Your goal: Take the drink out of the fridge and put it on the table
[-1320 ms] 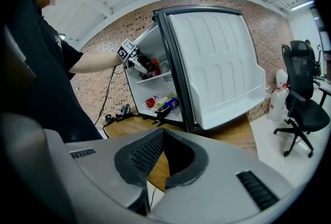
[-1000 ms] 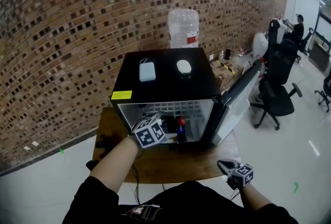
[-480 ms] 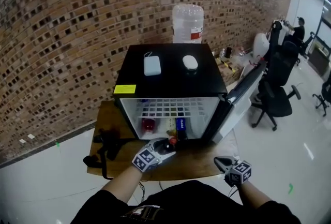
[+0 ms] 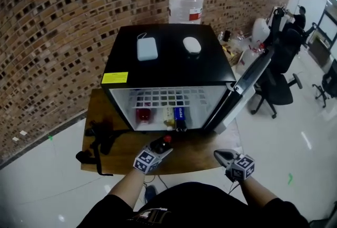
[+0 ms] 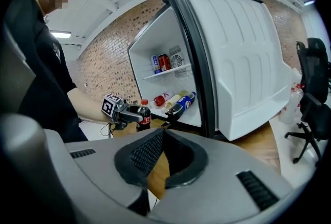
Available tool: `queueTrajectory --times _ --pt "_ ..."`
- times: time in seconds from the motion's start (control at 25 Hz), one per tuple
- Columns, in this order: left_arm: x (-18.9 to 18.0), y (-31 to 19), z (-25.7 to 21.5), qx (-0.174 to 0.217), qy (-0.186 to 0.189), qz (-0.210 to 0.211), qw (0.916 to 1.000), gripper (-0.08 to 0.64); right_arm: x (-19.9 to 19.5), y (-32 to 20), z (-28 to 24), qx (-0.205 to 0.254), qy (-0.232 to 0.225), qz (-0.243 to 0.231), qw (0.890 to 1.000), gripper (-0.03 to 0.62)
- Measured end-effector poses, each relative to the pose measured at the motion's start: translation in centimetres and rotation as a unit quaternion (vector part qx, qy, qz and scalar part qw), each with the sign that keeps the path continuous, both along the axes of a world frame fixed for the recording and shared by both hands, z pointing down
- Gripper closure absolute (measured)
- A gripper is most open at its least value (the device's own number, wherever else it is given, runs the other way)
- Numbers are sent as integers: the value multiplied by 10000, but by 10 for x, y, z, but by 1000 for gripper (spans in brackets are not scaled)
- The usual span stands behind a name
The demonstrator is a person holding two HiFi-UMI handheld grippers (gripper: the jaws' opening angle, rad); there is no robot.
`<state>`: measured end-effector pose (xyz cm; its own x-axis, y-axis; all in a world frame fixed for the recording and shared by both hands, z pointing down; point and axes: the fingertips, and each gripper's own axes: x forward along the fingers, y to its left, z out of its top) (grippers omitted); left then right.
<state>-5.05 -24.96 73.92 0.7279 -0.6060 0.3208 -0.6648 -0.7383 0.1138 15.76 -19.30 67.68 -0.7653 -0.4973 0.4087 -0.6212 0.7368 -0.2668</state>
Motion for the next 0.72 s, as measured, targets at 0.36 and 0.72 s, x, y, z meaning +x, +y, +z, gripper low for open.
queueTrajectory --times 0.36,0.72 --pt "-3 0 19 30 215 -226 9995 256 -36 -21 2 5 -107 -263 9996 592" --pt "-13 19 27 278 38 -313 9991 255 -45 -11 17 43 -107 -436 9990 592"
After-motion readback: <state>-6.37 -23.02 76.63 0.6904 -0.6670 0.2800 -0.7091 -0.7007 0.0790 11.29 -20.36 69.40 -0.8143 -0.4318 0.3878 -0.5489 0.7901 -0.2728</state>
